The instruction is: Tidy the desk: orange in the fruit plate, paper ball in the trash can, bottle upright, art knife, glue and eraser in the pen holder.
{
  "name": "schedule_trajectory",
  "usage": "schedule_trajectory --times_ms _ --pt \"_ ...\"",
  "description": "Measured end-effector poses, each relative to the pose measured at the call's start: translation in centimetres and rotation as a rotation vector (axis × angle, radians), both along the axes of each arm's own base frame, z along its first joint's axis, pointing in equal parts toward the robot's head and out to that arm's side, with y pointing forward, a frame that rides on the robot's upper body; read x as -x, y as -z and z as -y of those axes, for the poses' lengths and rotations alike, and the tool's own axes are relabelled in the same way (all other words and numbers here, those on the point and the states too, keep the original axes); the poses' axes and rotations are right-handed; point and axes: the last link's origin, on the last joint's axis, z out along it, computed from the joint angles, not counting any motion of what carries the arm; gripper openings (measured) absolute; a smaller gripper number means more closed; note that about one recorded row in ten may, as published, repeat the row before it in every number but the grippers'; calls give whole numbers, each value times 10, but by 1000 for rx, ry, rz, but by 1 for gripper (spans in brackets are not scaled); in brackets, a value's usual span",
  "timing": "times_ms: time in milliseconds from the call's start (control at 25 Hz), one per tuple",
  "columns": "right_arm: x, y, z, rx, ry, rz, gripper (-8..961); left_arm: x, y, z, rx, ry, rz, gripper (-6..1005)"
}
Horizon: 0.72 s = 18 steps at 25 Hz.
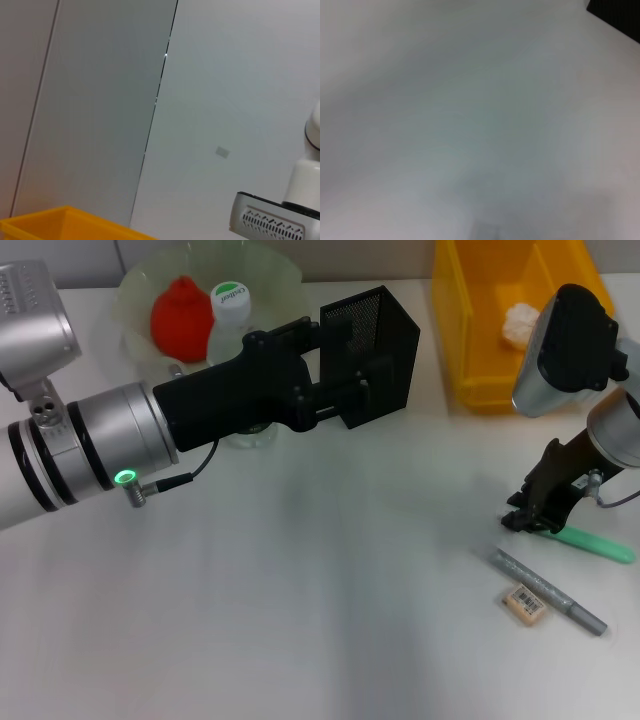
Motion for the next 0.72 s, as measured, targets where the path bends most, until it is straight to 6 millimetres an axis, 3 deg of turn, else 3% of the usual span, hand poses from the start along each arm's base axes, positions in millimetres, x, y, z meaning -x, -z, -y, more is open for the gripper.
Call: schedule_trajectory --times_ms 240,360,520,640,720 --pt "6 -2 0 -19 4 -69 218 0 -3 -1 -9 -4 6 723" --pt "11 -13 0 -79 -4 -155 192 1 -4 -2 -13 -5 7 723" --pt "23 -42 -2 -285 -39 -375 184 2 -7 -2 -22 -8 14 723" --pt "27 -49 -3 -372 -49 -476 193 2 -10 -3 -30 -8 24 723" --pt "33 -54 -6 -480 -64 -642 198 3 -14 -5 -43 -10 37 724"
